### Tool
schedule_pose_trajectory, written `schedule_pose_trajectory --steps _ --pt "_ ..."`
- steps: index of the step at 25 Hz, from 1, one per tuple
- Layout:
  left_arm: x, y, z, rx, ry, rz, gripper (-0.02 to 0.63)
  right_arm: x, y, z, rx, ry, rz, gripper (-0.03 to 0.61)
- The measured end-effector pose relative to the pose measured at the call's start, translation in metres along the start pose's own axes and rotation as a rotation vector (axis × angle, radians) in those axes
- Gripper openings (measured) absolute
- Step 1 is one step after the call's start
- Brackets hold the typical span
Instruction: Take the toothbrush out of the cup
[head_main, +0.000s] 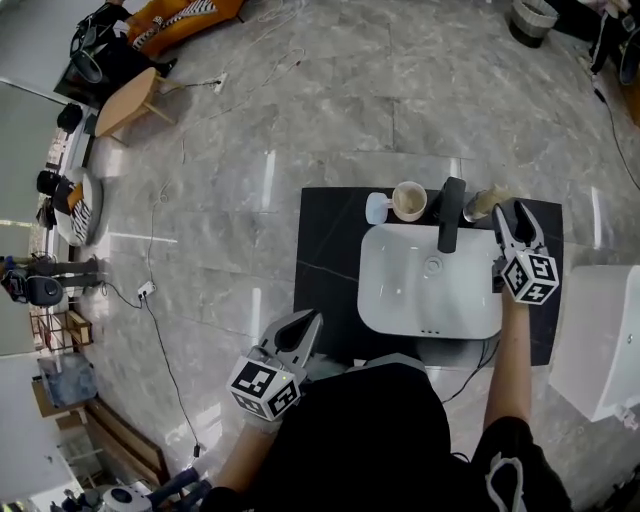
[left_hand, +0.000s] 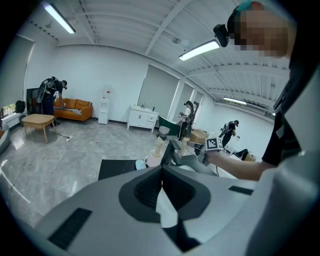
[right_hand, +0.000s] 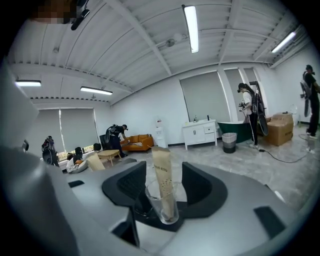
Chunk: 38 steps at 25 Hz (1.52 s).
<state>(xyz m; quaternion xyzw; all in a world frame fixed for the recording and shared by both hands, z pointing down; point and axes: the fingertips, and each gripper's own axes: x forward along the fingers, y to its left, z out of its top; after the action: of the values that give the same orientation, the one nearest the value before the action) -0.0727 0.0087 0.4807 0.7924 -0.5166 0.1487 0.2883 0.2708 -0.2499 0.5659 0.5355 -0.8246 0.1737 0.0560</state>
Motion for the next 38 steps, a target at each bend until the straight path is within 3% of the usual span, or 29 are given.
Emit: schedule_pose_trajectory --steps 10,16,22,38 --pt "-0.012 0.004 -0.013 -0.028 0.013 0.04 0.021 0.032 -0.004 -0.015 -0.064 0.035 0.007 0.219" --pt "-0.011 0.008 -0.016 -0.043 0.012 0.038 0.021 0.033 0.004 -0.013 -0.099 0.023 0.011 0.081" --pt "-0.016 0.013 -0.018 -0.053 0.001 0.039 0.021 0.032 0.013 -0.009 -0.121 0.022 0.016 0.058" --pt "-0.036 0.031 -0.013 -0.073 -0.08 -0.017 0.021 -0.01 0.052 0.076 -0.184 -0.054 0.0 0.057"
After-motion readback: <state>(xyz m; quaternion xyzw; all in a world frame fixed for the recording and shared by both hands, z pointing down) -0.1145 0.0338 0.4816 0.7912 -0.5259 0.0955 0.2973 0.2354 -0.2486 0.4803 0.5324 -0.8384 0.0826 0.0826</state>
